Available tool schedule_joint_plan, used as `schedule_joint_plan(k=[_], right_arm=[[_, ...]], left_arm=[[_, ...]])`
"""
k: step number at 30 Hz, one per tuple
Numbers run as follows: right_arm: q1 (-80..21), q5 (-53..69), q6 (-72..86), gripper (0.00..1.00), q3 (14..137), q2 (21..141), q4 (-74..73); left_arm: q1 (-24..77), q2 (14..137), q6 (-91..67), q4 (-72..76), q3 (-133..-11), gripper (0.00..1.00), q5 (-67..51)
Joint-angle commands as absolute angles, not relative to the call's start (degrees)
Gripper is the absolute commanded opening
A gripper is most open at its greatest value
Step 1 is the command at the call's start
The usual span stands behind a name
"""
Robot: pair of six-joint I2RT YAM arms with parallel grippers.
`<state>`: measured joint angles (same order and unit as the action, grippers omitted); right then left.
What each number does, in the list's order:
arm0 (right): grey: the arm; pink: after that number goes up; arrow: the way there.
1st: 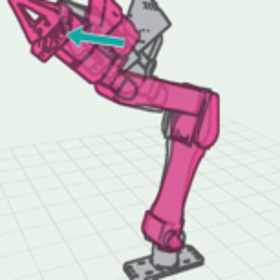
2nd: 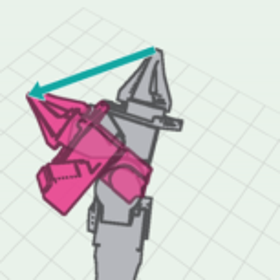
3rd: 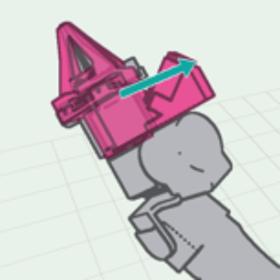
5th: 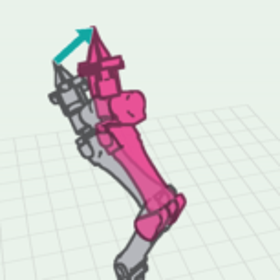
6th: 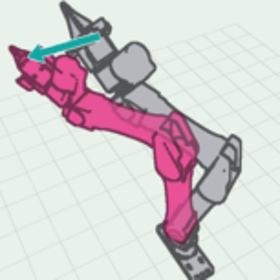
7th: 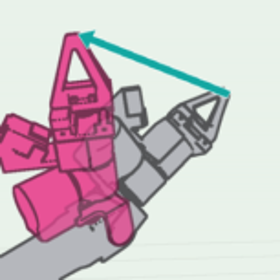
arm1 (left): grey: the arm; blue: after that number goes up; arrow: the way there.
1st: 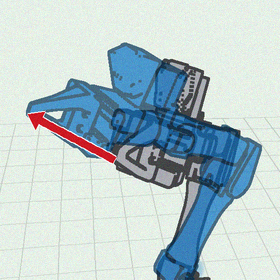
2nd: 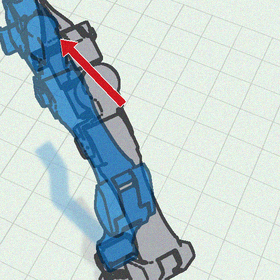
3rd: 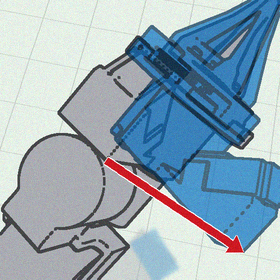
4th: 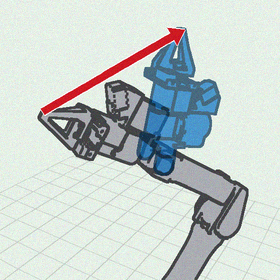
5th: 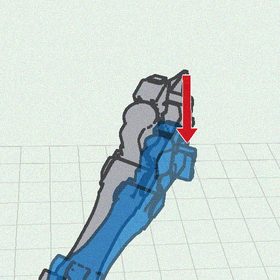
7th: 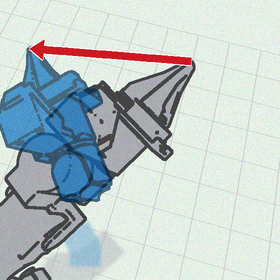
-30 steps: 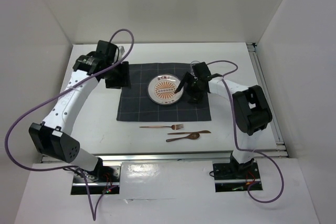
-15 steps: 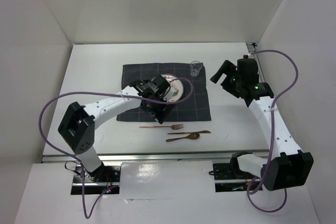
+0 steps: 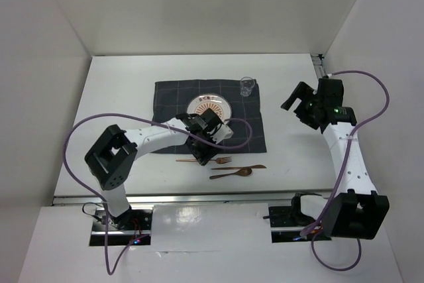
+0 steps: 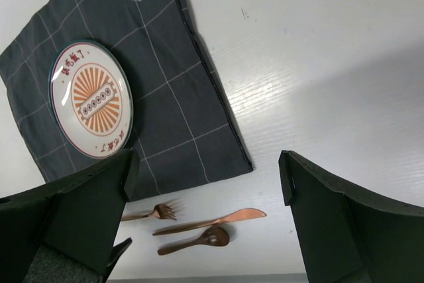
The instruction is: Set the dinner table for one person
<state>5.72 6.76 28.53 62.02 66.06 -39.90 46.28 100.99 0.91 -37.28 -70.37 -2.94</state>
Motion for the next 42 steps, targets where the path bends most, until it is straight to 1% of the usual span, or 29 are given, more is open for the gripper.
schedule_joint_plan(k=[1,8,14,15,17,18,19,20,22,26,28,30,32,35,36,37,40,42], right_arm=[[6.8,9.3,26.9,1.00,60.9,65.9,-39.1],[7.8,9.3,26.4,1.00,60.9,66.4,-39.1],[7.8,9.3,26.4,1.00,60.9,66.4,-39.1],[7.8,9.8,26.4,1.00,60.9,66.4,-39.1],[7.8,9.8,26.4,1.00,60.9,67.0,-39.1],[7.8,9.8,26.4,1.00,60.9,67.0,-39.1],[7.8,9.8,26.4,1.00,60.9,67.0,-39.1],[7.8,9.8,26.4,1.00,60.9,67.0,-39.1],[7.8,9.8,26.4,1.00,60.9,67.0,-39.1],[7.8,9.3,26.4,1.00,60.9,66.4,-39.1],[7.8,9.3,26.4,1.00,60.9,66.4,-39.6],[7.8,9.3,26.4,1.00,60.9,66.4,-39.6],[7.8,9.3,26.9,1.00,60.9,66.4,-39.6],[7.8,9.8,26.9,1.00,60.9,66.4,-39.6],[7.8,10.4,26.9,1.00,60.9,66.4,-39.6],[7.8,10.4,26.9,1.00,60.9,66.4,-39.6],[7.8,10.4,26.9,1.00,60.9,65.9,-39.6],[7.8,10.9,25.8,1.00,60.9,65.9,-39.6]], left_arm=[[47.5,103.4,4.2,-34.8,-70.0,0.69,-4.4],[48.1,105.1,4.2,-32.8,-68.8,0.69,-2.0],[48.1,106.3,4.7,-31.6,-68.3,0.67,-1.4],[48.1,107.0,5.4,-31.6,-68.3,0.65,-2.0],[48.1,108.8,6.0,-32.1,-69.0,0.54,-3.2],[48.1,109.3,6.0,-32.7,-69.0,0.47,-3.3],[48.1,109.9,6.0,-32.7,-69.7,0.32,-3.8],[48.1,110.6,6.0,-33.4,-69.7,0.29,-3.8],[48.1,110.7,5.4,-33.9,-69.7,0.29,-4.5],[49.3,106.6,4.8,-35.2,-69.7,0.29,-5.0],[50.4,103.4,4.8,-37.3,-69.7,0.27,-5.5],[51.1,101.3,4.8,-39.0,-70.6,0.20,-6.6],[51.9,98.4,4.8,-42.2,-72.0,0.19,-9.1],[53.2,95.3,4.8,-45.8,-72.8,0.11,-11.5],[53.2,94.4,4.3,-45.8,-73.4,0.08,-11.5],[53.2,93.6,3.3,-46.6,-74.1,0.00,-11.5],[52.4,90.7,-0.4,-46.6,-75.9,0.00,-5.5],[48.7,90.1,-5.4,-45.8,-78.0,0.00,0.9]])
